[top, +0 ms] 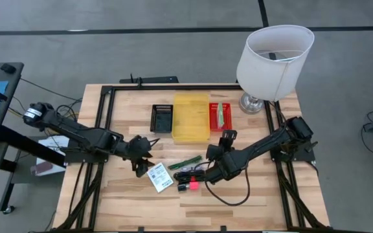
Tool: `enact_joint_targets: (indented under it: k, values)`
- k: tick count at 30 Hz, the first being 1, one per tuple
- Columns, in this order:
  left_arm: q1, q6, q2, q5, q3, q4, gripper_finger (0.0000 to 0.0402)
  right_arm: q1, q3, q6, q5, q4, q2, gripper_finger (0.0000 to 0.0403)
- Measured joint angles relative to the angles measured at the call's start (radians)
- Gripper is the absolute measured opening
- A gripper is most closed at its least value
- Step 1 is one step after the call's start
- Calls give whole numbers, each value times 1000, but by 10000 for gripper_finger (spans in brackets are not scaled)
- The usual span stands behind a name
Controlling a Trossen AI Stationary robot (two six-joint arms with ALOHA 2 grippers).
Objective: Pick and place items into bin
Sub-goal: Put the white and green card reader box into the red bin
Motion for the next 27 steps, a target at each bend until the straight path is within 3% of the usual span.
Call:
enact_joint_targets:
  k: [6, 10, 21, 27]
  values:
    - [-110, -73, 43, -92, 129, -51, 192, -2, 0, 102, 6, -132, 0, 120]
    - [-165, -128, 152, -133, 241, -151, 192, -2, -6, 131, 6, -133, 0, 120]
    - [-219, -182, 516, -126, 594, -405, 192, 14, -6, 133, 7, -129, 0, 120]
    - [-233, -186, 650, -121, 708, -508, 192, 18, -6, 97, -2, -131, 0, 120]
